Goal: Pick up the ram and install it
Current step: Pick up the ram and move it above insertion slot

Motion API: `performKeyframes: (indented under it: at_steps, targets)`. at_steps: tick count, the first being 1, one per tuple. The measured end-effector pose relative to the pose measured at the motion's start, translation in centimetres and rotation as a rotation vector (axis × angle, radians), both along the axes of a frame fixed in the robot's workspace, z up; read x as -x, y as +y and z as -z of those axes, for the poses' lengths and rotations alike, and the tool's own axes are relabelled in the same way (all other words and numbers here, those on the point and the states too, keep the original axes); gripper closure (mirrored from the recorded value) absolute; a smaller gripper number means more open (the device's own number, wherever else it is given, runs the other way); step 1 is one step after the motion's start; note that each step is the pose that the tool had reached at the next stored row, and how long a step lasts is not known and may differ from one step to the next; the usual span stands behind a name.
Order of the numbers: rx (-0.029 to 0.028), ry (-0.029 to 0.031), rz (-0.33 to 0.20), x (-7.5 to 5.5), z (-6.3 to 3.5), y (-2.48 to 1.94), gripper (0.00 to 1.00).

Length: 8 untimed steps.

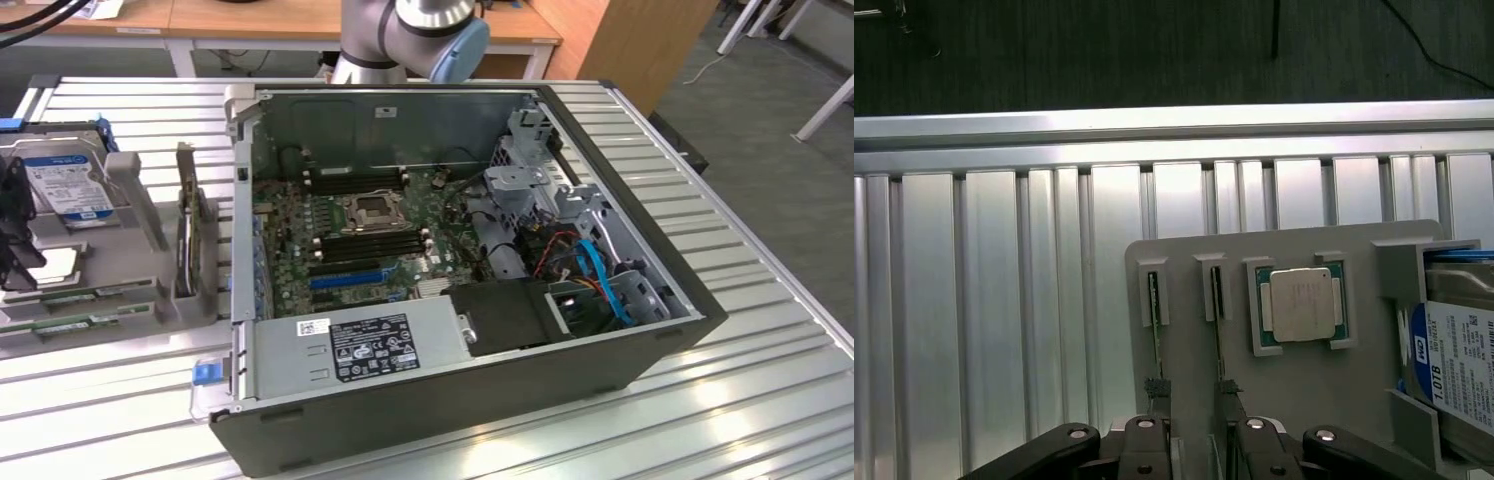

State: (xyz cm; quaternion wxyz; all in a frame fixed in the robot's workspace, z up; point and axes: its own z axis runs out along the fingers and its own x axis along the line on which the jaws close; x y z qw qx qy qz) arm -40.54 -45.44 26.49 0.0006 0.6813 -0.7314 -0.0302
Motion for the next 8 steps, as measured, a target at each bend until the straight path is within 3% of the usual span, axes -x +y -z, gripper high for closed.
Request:
performKeyframes:
  at_steps: [8]
  targets:
    - [0.0000,0.0001,0.000,0.00,0.44,-0.01,0.69]
